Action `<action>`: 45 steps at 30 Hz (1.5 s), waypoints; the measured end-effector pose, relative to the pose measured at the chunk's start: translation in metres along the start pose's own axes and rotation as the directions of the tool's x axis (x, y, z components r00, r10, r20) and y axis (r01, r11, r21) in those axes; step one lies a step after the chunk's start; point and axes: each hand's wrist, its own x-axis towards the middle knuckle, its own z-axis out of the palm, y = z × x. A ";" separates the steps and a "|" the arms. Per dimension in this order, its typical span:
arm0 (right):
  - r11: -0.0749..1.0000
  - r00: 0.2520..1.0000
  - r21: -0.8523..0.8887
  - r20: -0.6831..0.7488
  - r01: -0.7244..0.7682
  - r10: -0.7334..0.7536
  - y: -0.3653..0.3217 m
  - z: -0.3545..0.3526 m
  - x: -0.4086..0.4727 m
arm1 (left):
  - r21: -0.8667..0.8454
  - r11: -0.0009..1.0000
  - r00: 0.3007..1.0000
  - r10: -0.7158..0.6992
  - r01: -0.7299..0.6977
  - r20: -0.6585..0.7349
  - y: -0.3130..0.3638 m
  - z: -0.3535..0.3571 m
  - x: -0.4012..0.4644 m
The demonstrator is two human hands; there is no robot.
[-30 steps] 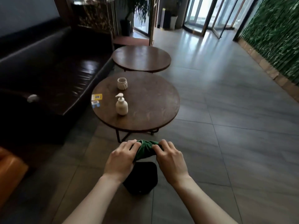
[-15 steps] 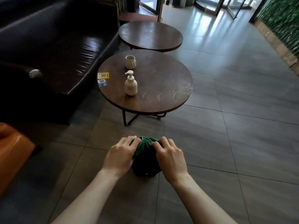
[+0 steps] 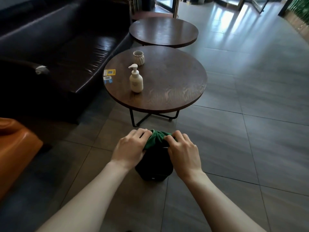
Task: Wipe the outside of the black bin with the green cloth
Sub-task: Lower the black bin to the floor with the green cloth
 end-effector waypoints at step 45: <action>0.982 0.997 0.171 -0.029 0.077 -0.073 0.063 0.471 -0.167 | 0.068 0.955 0.945 0.274 -0.289 0.177 -0.110 0.484 -0.115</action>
